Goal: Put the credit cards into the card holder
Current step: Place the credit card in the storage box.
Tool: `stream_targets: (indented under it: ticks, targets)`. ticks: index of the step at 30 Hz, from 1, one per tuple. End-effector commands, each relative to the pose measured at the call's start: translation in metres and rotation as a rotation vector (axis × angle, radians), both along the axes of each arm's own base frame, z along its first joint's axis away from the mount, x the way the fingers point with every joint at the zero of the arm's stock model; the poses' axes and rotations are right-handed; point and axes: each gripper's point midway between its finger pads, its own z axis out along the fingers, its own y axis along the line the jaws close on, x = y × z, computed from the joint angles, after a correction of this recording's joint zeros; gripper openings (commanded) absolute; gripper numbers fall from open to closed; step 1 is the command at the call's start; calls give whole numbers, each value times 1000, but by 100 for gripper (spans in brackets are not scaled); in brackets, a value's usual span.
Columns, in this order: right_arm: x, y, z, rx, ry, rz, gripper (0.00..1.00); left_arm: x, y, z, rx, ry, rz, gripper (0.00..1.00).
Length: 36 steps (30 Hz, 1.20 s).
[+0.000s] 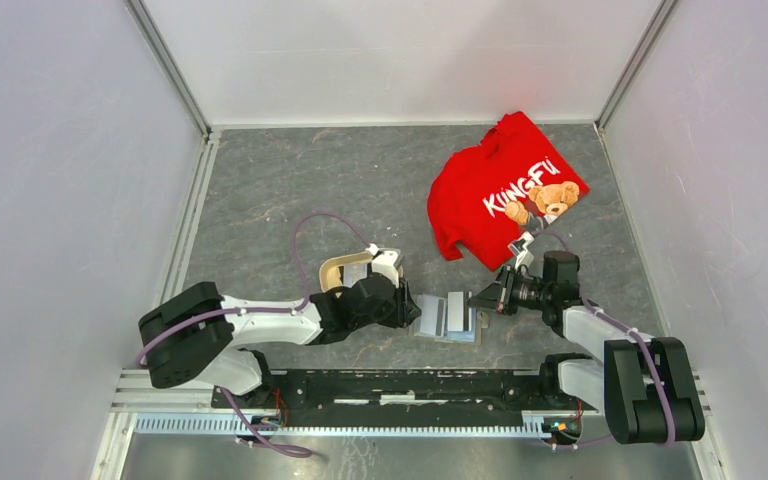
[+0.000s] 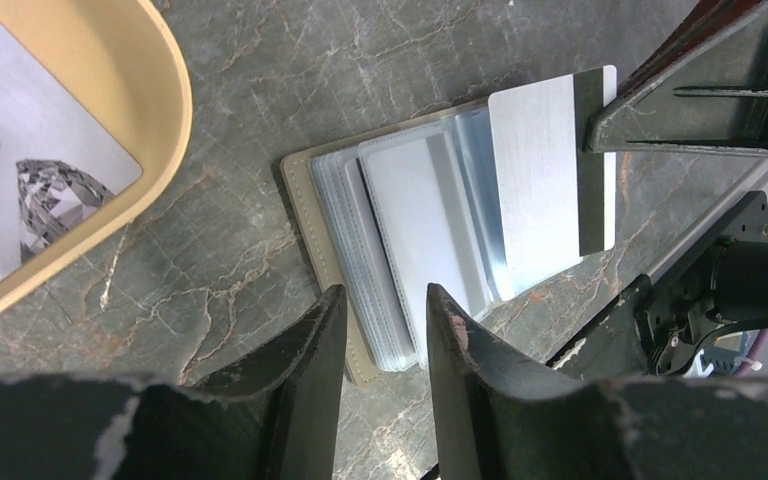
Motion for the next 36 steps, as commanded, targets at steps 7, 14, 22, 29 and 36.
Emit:
stream_targets:
  ticks: [7,14,22,29,36]
  targets:
    - [22,-4,20,39,-130,-55,0,-3,-2,10,-139,10,67,42]
    - [15,2,37,87,-282,21,0,-9,4,36,-269,-70,26,49]
    - [11,10,78,125,-523,238,0,-29,-14,115,-483,-288,-237,85]
    - [-9,18,92,153,-628,384,0,-40,-34,110,-486,-371,-445,81]
    - [-16,19,95,158,-649,485,0,-48,-59,107,-530,-385,-568,74]
